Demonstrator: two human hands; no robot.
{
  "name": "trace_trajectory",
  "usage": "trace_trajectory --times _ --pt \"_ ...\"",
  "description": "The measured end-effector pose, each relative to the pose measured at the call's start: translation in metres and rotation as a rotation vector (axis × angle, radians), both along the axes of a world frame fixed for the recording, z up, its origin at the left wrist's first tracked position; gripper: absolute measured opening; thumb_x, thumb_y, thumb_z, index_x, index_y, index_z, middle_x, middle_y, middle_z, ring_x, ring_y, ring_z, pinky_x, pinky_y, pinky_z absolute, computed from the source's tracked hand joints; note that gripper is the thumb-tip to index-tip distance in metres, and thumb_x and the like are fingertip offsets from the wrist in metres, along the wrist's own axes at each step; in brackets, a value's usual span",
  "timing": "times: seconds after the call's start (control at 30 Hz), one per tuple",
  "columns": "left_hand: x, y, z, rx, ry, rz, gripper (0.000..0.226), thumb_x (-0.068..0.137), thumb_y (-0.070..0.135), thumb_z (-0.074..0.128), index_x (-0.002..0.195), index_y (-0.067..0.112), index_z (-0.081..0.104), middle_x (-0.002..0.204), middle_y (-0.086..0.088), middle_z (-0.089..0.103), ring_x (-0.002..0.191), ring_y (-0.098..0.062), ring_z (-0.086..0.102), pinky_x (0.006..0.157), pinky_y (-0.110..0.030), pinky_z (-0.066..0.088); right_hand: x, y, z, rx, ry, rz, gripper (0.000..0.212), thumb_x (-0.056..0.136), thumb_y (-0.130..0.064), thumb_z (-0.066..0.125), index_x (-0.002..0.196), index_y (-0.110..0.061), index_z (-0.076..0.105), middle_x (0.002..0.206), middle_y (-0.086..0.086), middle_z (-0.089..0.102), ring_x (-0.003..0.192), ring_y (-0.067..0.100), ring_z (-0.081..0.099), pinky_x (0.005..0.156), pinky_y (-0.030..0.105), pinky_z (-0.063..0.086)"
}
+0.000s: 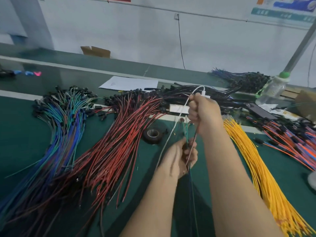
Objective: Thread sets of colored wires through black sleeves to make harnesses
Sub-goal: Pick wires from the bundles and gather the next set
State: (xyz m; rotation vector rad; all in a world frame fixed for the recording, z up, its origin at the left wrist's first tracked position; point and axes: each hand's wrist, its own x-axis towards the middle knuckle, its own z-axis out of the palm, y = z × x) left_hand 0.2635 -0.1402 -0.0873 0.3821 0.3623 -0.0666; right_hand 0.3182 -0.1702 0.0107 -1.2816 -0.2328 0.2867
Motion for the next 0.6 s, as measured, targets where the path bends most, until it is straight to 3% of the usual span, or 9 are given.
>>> trace_trajectory --times 0.13,0.23,0.33,0.47,0.6 --pt "0.001 -0.003 0.001 0.002 0.020 0.028 0.036 0.103 0.020 0.032 0.078 0.004 0.053 0.053 0.000 0.054 0.028 -0.004 0.030 0.028 -0.012 0.023 -0.004 -0.045 -0.012 -0.139 -0.058 -0.106 0.024 0.100 -0.011 0.036 0.079 -0.013 0.049 0.038 -0.007 0.046 0.031 0.007 0.033 0.035 0.013 0.022" --pt "0.001 -0.008 0.002 0.073 0.036 0.056 0.034 0.103 0.019 0.035 0.082 0.002 0.056 0.058 -0.007 0.065 0.034 -0.007 0.049 0.034 -0.014 0.039 -0.011 -0.078 -0.023 -0.252 -0.149 -0.186 0.024 0.099 -0.009 0.035 0.079 -0.014 0.046 0.040 -0.005 0.051 0.031 0.008 0.038 0.034 0.013 0.026" --pt "0.001 -0.015 0.004 0.198 0.019 0.047 0.032 0.103 0.020 0.035 0.088 0.004 0.058 0.066 -0.008 0.071 0.050 -0.012 0.065 0.047 -0.021 0.053 -0.027 -0.100 -0.033 -0.581 -0.233 0.000 0.026 0.097 -0.007 0.038 0.073 -0.010 0.048 0.049 0.004 0.058 0.032 0.009 0.048 0.036 0.014 0.036" --pt "-0.004 -0.027 0.009 0.408 -0.001 -0.025 0.018 0.101 0.012 0.039 0.106 0.005 0.055 0.076 -0.004 0.074 0.057 -0.012 0.069 0.045 -0.018 0.051 -0.052 -0.102 -0.050 -1.037 -0.323 0.364 0.031 0.094 -0.011 0.036 0.073 -0.004 0.057 0.070 0.018 0.070 0.060 0.030 0.067 0.063 0.033 0.055" --pt "0.000 -0.030 0.006 0.426 0.026 0.075 0.026 0.102 0.014 0.036 0.091 0.005 0.058 0.061 -0.003 0.069 0.050 -0.008 0.065 0.048 -0.016 0.051 -0.054 -0.099 -0.054 -1.114 -0.332 0.368 0.028 0.095 -0.013 0.035 0.090 -0.001 0.060 0.098 0.026 0.068 0.090 0.038 0.066 0.084 0.044 0.055"
